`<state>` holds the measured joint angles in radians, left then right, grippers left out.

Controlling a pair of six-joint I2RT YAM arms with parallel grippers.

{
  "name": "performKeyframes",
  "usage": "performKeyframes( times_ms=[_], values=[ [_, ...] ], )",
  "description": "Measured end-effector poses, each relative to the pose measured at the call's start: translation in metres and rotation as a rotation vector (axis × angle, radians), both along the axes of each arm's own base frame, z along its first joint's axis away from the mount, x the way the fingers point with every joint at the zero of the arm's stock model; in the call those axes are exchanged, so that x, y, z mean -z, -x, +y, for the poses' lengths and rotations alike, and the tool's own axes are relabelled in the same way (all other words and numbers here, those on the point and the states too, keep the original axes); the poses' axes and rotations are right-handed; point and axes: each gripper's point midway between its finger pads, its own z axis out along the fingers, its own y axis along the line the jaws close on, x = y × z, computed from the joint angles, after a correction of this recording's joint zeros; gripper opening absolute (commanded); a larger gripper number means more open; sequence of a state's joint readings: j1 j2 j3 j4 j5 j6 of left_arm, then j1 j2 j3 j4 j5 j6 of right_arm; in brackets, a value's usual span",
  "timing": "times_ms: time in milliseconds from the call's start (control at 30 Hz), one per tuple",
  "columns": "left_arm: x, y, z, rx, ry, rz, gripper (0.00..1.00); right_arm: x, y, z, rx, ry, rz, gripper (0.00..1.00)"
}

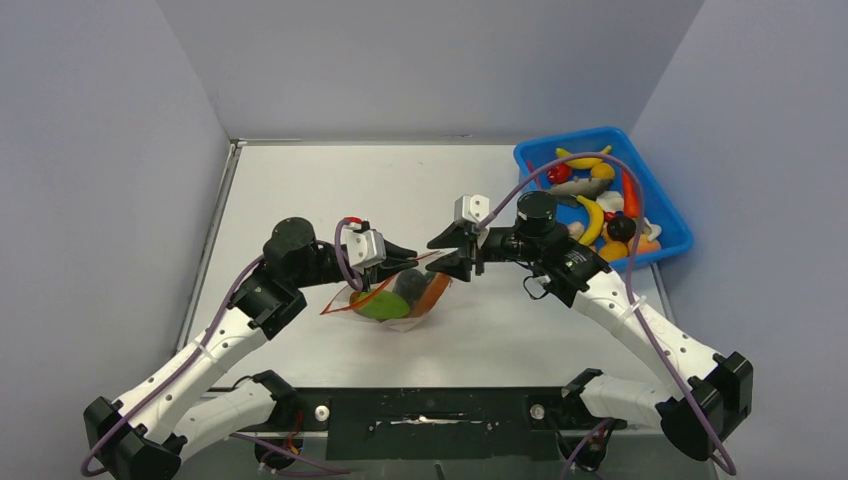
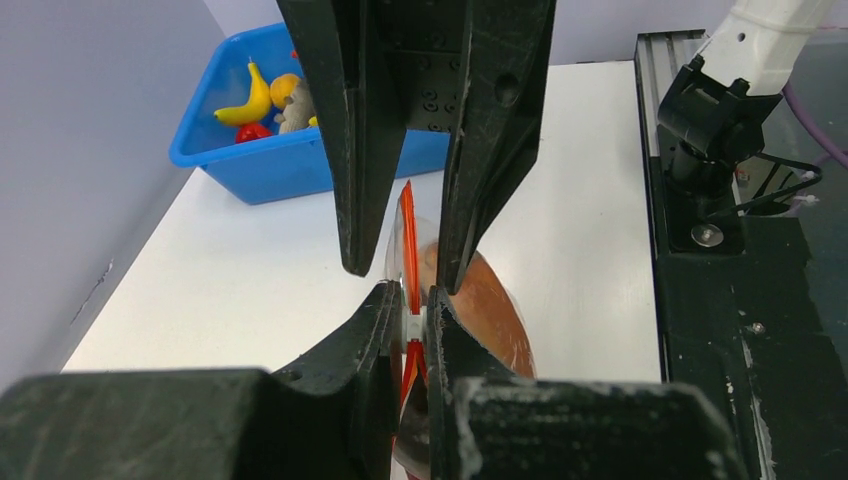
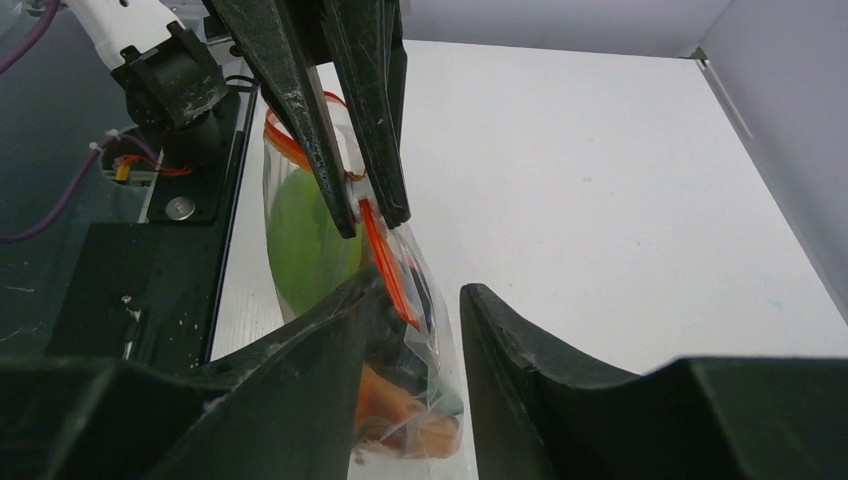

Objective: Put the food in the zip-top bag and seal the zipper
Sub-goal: Zip the zipper food storage bag at the center of the board.

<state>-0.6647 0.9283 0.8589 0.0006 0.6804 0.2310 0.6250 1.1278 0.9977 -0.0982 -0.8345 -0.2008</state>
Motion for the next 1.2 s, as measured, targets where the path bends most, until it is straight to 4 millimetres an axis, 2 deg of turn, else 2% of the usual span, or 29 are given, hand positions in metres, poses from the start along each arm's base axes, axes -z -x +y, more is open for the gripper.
performKeyframes(
  times_ms=[167,400,1000,1200],
  values=[
    [0.001,0.001,-0.001,0.007,0.0,0.012,0.0,0.006,0.001,0.005,-0.016,0.012,0.0,0.27],
    [0.002,0.001,-0.001,0.009,-0.001,0.015,0.0,0.005,0.0,0.005,-0.019,0.01,-0.018,0.0],
    [-0.001,0.003,0.002,0.003,-0.001,-0.022,0.0,-0.002,-0.001,0.001,0.011,-0.004,0.0,0.0],
    [-0.001,0.005,0.007,-0.011,-0.003,-0.033,0.0,-0.007,-0.005,-0.005,0.033,-0.021,0.013,0.0]
  ],
)
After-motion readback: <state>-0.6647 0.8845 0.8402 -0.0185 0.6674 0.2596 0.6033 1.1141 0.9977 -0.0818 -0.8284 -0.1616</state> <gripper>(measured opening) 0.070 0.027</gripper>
